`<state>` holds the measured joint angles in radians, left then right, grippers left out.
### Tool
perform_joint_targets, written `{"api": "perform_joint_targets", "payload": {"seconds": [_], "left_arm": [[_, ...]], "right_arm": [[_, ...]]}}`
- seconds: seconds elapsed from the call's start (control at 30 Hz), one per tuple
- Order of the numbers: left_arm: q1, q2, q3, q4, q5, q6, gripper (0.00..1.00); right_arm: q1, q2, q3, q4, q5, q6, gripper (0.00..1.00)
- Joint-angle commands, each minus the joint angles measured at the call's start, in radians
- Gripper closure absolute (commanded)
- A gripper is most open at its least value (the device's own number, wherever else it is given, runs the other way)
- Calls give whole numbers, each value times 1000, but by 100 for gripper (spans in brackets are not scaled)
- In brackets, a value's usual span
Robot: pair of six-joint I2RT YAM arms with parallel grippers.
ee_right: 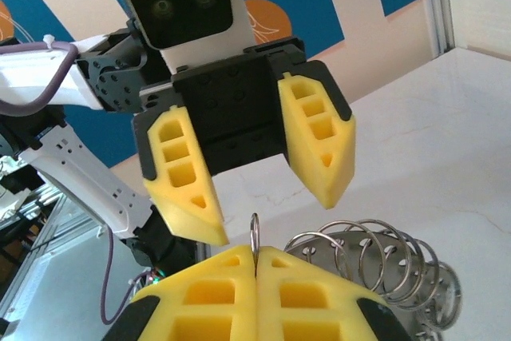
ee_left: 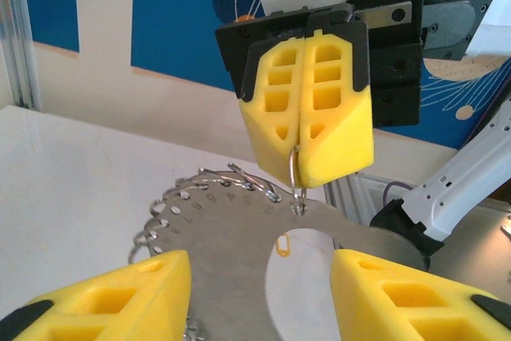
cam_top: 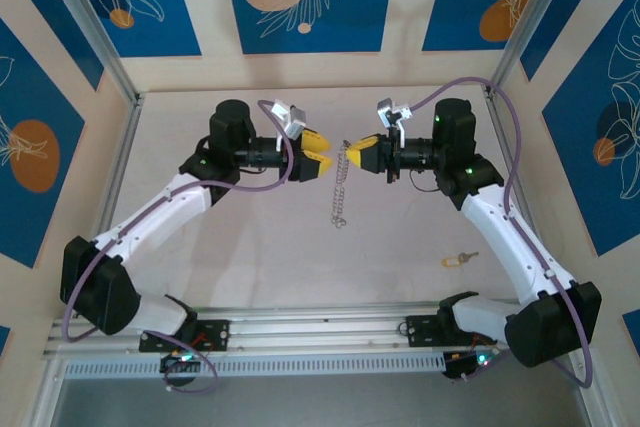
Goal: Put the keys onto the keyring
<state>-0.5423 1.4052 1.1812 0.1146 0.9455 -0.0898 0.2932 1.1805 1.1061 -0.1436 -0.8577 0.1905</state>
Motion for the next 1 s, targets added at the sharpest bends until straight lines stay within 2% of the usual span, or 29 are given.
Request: {"api": "perform_joint_targets", "payload": {"seconds": [0.0, 0.33, 0.97], "left_arm": [[13, 17, 51, -33, 70, 29, 53], [14, 74, 97, 33, 165, -49, 58], [3, 150, 122, 155, 216, -159, 71]], "right_arm": [[-5, 9, 31, -42, -43, -36, 100], [5, 27, 34, -47, -47, -35, 100], [11, 42, 37, -38, -50, -29, 100]]}}
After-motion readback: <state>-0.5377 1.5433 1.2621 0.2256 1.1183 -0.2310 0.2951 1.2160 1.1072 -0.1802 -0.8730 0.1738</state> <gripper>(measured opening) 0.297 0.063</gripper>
